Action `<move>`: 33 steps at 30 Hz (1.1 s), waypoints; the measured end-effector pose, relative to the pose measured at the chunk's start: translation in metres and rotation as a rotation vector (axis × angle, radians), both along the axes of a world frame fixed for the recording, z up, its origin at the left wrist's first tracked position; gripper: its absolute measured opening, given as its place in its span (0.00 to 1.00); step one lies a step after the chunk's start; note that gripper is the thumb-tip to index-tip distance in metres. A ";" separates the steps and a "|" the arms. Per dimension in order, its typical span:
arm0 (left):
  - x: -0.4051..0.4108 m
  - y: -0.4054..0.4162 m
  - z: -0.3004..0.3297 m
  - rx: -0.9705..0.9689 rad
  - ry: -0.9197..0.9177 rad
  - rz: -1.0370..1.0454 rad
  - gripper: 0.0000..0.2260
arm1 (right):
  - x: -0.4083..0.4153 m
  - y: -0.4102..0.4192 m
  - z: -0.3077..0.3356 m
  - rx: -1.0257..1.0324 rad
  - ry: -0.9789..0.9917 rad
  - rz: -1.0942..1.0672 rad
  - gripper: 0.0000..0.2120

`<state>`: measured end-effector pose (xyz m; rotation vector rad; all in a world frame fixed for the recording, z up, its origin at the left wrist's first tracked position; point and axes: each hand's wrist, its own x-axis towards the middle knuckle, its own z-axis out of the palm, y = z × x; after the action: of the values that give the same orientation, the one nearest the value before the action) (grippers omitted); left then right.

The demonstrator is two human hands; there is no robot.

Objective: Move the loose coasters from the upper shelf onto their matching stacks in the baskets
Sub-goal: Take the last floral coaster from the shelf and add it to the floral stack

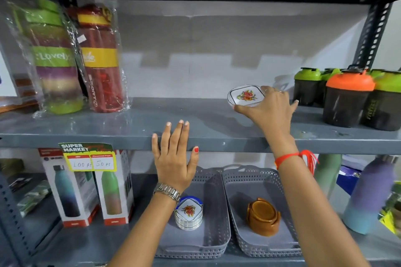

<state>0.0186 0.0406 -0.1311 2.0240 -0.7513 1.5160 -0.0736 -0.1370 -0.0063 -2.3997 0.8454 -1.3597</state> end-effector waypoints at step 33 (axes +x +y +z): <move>0.001 -0.002 -0.002 -0.015 -0.044 0.015 0.24 | -0.076 0.100 -0.131 0.056 -0.497 0.330 0.39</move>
<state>0.0199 0.0382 -0.1329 1.9958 -0.7412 1.5745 -0.1491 -0.0370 -0.1372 -1.9124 0.3334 -1.6510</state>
